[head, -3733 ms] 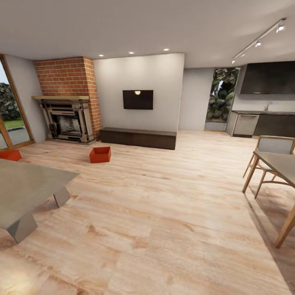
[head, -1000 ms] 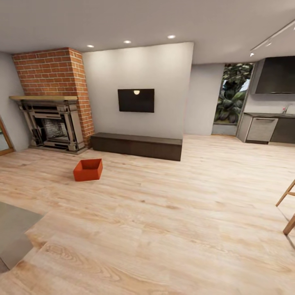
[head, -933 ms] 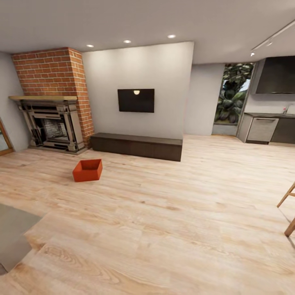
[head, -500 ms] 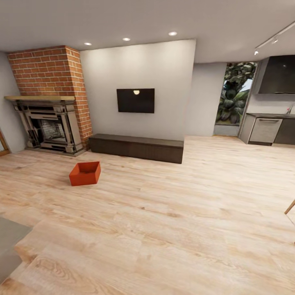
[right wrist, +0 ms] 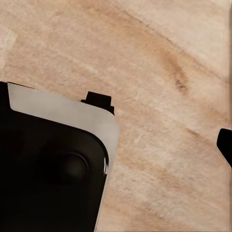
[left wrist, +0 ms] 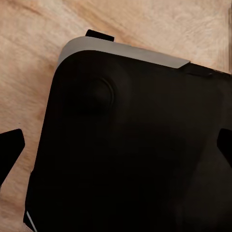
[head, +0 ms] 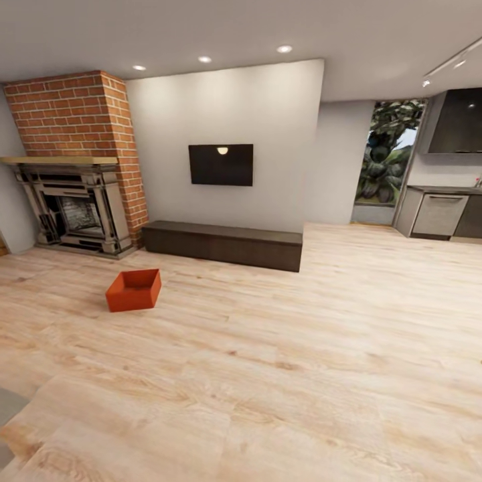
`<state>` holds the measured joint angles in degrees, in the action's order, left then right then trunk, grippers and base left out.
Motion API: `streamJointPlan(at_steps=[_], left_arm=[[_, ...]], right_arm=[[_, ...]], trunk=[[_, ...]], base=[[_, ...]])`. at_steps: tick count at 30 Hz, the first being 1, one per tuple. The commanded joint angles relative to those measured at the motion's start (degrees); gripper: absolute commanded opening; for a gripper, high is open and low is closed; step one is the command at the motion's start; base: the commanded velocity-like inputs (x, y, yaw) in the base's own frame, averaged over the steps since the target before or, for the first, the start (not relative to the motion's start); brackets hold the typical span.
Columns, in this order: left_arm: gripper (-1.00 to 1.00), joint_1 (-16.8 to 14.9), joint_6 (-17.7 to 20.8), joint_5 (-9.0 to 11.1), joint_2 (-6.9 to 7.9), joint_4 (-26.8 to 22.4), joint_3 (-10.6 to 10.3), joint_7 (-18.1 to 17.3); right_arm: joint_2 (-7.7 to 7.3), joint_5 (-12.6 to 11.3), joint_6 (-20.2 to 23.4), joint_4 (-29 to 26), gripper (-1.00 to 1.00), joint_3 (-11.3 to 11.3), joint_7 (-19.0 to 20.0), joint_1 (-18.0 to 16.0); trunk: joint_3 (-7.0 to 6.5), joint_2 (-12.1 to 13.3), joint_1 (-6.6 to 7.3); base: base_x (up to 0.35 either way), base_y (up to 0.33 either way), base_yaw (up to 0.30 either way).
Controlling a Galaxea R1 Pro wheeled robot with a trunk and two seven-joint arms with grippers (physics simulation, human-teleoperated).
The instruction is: Move the two storage containers from the living room to the garage. In the garage, place one container on the floor and stack the other container on top of it (either order is fine).
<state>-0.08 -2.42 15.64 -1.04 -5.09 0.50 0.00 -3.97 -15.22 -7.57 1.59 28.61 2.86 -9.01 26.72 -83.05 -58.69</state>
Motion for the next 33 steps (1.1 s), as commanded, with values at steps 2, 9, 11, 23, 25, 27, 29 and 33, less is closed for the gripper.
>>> streamJointPlan(at_steps=[2,9,11,23,25,27,29,33], left_arm=[[1.0,-0.01,-0.13,0.27,-0.01,-0.01,0.03,0.0],[1.0,-0.01,-0.09,0.27,-0.01,-0.02,0.03,0.0],[1.0,-0.01,-0.08,0.27,-0.01,-0.02,0.03,0.0],[1.0,0.01,-0.05,0.27,-0.01,-0.02,0.03,0.0],[1.0,0.0,-0.05,0.27,-0.01,-0.01,0.03,0.0],[1.0,-0.01,-0.05,0.27,-0.01,-0.01,0.03,0.0],[1.0,-0.01,-0.05,0.27,-0.01,-0.01,0.03,0.0],[1.0,-0.01,-0.05,0.27,-0.01,-0.01,0.03,0.0]], right_arm=[[0.01,-0.6,-0.36,0.17,1.0,0.39,0.29,-0.05],[0.01,-0.6,-0.5,0.17,1.0,0.39,0.22,-0.08],[0.01,-0.6,-0.51,0.17,1.0,0.39,0.22,-0.09],[0.01,-0.6,-0.51,0.17,1.0,0.39,0.22,-0.09],[0.01,-0.6,-0.51,0.17,1.0,0.39,0.23,-0.09],[0.01,-0.6,-0.51,0.17,1.0,0.39,0.22,-0.07],[0.01,-0.6,-0.51,0.17,1.0,0.39,0.21,-0.08],[0.01,-0.6,-0.45,0.17,1.0,0.39,0.21,-0.09]], trunk=[[0.05,-0.02,-0.03],[0.05,-0.02,-0.03],[0.05,-0.02,-0.03],[0.05,-0.02,-0.03],[0.05,-0.02,-0.03],[0.05,-0.02,-0.03],[0.05,-0.02,-0.03],[0.05,-0.02,-0.03]], base=[[0.324,0.0,0.0],[0.324,0.0,0.0],[0.324,0.0,0.0],[0.324,0.0,0.0],[0.324,0.0,0.0],[0.324,0.0,0.0],[0.324,0.0,0.0],[0.324,0.0,0.0]])
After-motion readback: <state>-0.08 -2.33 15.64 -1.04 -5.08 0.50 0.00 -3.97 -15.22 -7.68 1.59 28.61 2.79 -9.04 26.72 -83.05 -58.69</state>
